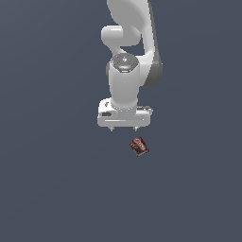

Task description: Pick up the object and move it to a goal position.

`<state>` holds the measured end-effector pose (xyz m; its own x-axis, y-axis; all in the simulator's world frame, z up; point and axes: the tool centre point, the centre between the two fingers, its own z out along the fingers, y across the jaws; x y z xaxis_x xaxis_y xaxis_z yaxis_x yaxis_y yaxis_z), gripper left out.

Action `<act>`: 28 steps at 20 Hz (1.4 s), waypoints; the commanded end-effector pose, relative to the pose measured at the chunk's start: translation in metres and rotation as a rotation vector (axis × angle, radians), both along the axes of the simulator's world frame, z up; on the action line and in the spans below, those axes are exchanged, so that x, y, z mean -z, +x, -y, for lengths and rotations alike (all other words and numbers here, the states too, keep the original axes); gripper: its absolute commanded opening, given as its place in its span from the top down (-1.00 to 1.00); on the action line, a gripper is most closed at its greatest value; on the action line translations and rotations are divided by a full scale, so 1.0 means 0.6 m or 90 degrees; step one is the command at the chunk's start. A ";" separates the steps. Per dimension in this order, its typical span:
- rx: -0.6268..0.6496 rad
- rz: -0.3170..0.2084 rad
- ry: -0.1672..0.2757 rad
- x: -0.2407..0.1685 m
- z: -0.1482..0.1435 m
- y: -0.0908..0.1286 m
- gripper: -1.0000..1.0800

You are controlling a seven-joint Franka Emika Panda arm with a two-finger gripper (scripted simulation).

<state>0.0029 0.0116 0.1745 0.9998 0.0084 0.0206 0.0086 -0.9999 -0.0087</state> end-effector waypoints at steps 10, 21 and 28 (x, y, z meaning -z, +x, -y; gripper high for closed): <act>0.042 -0.025 0.003 0.023 0.028 -0.015 -0.92; -0.022 -0.022 -0.003 0.054 -0.003 -0.007 -0.92; -0.155 -0.018 -0.009 0.121 -0.072 0.003 -0.92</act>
<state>0.0040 0.0444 0.1116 0.9797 0.2004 -0.0099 0.2004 -0.9797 0.0014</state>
